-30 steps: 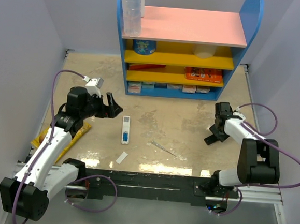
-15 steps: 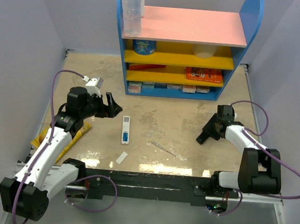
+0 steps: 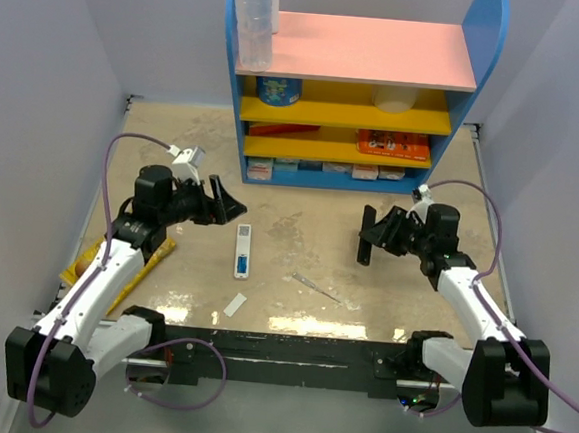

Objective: Unload the batteries from the remote control

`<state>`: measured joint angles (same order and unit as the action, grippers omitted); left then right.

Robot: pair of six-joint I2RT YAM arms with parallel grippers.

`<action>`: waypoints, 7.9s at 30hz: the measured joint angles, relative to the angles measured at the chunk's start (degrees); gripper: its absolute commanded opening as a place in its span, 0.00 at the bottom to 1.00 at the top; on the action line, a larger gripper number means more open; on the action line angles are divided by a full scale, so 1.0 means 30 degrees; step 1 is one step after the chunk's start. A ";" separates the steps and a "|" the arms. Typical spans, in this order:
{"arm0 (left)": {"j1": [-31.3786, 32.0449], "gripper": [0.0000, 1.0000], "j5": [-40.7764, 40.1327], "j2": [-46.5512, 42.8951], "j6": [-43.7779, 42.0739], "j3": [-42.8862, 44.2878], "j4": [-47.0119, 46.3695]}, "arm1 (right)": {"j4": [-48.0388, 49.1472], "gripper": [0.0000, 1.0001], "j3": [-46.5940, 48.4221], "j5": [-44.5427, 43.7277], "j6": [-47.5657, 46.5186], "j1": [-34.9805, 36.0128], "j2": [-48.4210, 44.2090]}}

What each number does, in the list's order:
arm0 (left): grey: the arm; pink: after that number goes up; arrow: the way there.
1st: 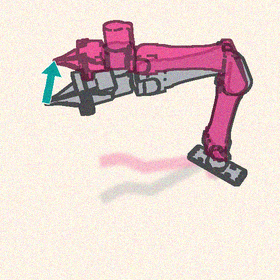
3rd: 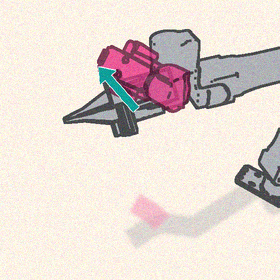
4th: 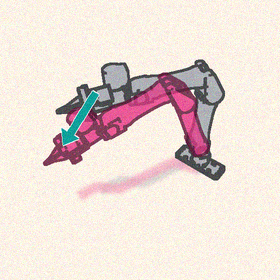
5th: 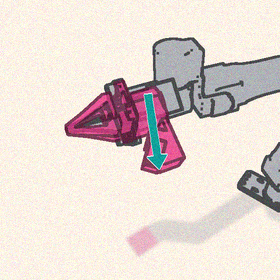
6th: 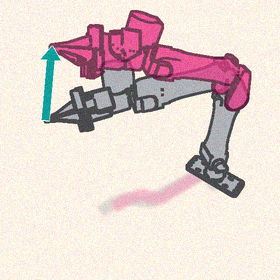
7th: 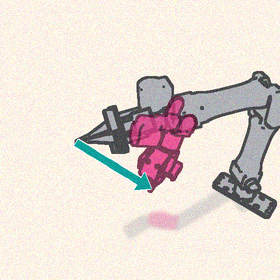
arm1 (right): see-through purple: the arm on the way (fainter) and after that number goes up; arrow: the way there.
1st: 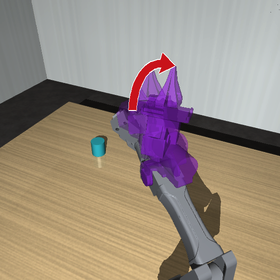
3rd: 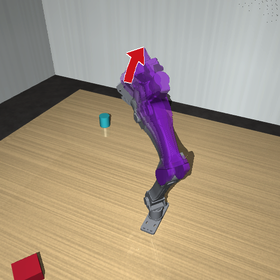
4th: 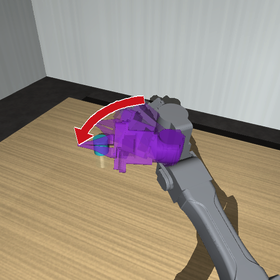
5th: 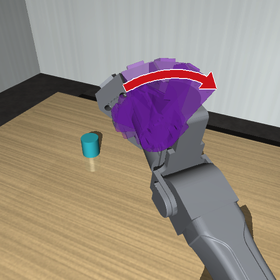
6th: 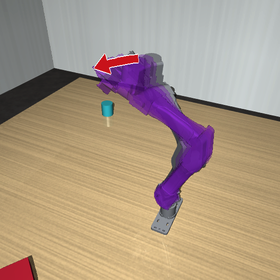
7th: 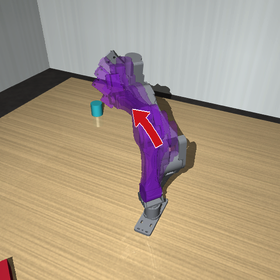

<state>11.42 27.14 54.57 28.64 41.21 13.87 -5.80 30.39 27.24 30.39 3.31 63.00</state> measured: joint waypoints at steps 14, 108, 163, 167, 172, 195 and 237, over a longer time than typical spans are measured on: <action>0.4160 0.82 0.2557 0.4102 0.3504 -0.0022 -0.7133 | 0.6492 0.17 -0.0444 0.4845 0.4255 0.4459 -0.2565; 0.6630 0.00 -0.1559 0.8262 0.8262 0.2193 -0.6513 | 0.0641 0.56 0.4080 -0.5348 -0.0160 1.3231 0.1151; 0.4838 0.88 0.7125 0.5348 0.4656 -0.2397 -1.4637 | 1.1118 0.00 -0.0809 0.4532 0.8415 1.1052 -0.0510; 0.4896 0.88 0.7315 0.5428 0.5391 -0.2776 -1.6065 | 1.1613 0.00 -0.0911 0.4787 0.8845 1.1052 -0.0532; 0.5151 0.82 0.7359 0.5552 0.5967 -0.2907 -1.7362 | 1.2145 0.00 -0.0925 0.4794 0.9238 1.1052 -0.0532; 0.5486 0.33 0.6943 0.7155 0.7286 -0.2951 -2.0123 | 1.3187 0.00 -0.2492 0.5253 0.9901 1.0994 -0.0561; 0.3898 0.81 0.5836 0.6521 0.6040 -0.2098 -1.6553 | 1.2699 0.00 -0.3665 0.5260 1.0506 1.1023 -0.2339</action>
<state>23.11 44.64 74.13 46.76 34.92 -35.79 32.29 19.40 43.03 61.91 36.38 55.99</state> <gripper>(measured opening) 0.797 0.136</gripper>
